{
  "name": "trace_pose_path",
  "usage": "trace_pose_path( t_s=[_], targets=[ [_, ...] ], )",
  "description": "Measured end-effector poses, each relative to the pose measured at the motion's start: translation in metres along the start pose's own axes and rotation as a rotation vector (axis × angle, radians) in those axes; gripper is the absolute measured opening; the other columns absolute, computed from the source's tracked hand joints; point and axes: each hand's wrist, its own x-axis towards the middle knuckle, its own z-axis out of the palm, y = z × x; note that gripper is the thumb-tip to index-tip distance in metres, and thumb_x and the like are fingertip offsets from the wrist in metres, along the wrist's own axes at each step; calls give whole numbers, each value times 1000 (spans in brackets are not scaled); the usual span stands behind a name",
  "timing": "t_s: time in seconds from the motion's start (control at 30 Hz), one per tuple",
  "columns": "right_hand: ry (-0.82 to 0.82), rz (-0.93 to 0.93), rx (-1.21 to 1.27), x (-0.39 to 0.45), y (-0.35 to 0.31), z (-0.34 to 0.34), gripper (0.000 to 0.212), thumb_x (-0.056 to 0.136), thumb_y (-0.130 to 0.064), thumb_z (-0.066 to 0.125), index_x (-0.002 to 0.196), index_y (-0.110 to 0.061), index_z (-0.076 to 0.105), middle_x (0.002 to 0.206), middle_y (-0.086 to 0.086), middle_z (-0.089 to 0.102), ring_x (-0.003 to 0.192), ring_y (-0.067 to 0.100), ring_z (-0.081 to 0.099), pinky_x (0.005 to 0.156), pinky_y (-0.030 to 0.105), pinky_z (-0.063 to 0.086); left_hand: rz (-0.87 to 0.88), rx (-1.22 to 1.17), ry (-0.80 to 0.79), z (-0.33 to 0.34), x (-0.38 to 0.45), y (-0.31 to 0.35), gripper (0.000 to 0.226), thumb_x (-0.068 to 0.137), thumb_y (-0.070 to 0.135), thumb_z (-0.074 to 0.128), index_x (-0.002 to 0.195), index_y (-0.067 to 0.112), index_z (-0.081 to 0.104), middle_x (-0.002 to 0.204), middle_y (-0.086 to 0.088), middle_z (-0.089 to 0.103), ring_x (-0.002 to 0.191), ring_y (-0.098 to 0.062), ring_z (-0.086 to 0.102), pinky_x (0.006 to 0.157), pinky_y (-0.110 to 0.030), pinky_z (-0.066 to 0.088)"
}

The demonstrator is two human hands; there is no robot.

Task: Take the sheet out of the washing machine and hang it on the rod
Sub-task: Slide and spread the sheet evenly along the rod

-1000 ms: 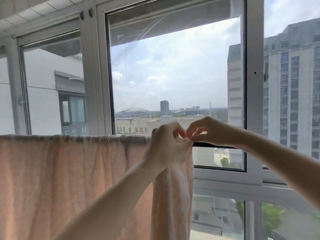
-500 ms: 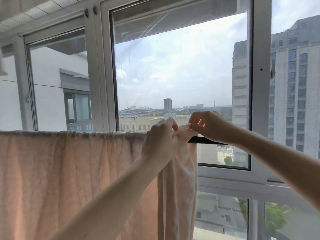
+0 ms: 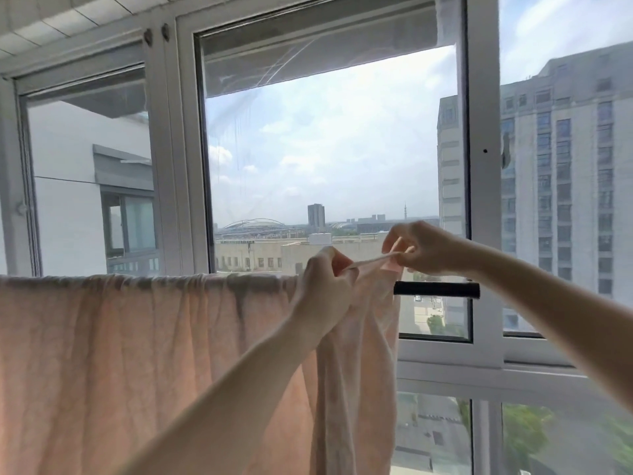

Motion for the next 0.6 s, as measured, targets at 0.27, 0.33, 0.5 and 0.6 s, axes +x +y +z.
trace_pose_path(
  t_s=[0.27, 0.33, 0.5, 0.6],
  targets=[
    [-103, 209, 211, -20, 14, -9, 23, 94, -27, 56, 78, -12, 61, 60, -6, 55, 50, 6, 44, 45, 13, 36, 33, 385, 15, 11, 1, 4, 20, 82, 28, 72, 95, 23, 58, 81, 10, 62, 79, -10, 59, 58, -19, 34],
    [-126, 215, 260, -24, 18, -18, 18, 91, -27, 60, 82, -11, 64, 66, -4, 58, 57, 7, 49, 49, 12, 40, 111, 466, 52, 10, 0, 4, 15, 83, 14, 67, 89, 24, 57, 80, 9, 62, 82, -14, 61, 67, -26, 35],
    [8, 159, 404, -25, 27, -32, 5, 85, -10, 66, 88, -5, 67, 83, 4, 69, 74, 13, 66, 65, 19, 54, 333, 476, 193, 10, -6, 18, 19, 86, 1, 52, 84, 19, 45, 79, 6, 53, 71, -17, 50, 51, -24, 26],
    [87, 126, 368, -32, 35, -34, 9, 82, 2, 66, 82, -7, 65, 83, 2, 69, 70, 7, 68, 67, 19, 56, 351, 455, 203, 16, -11, 20, 23, 88, 1, 52, 79, 20, 41, 70, 10, 46, 64, -11, 45, 49, -20, 22]
  ],
)
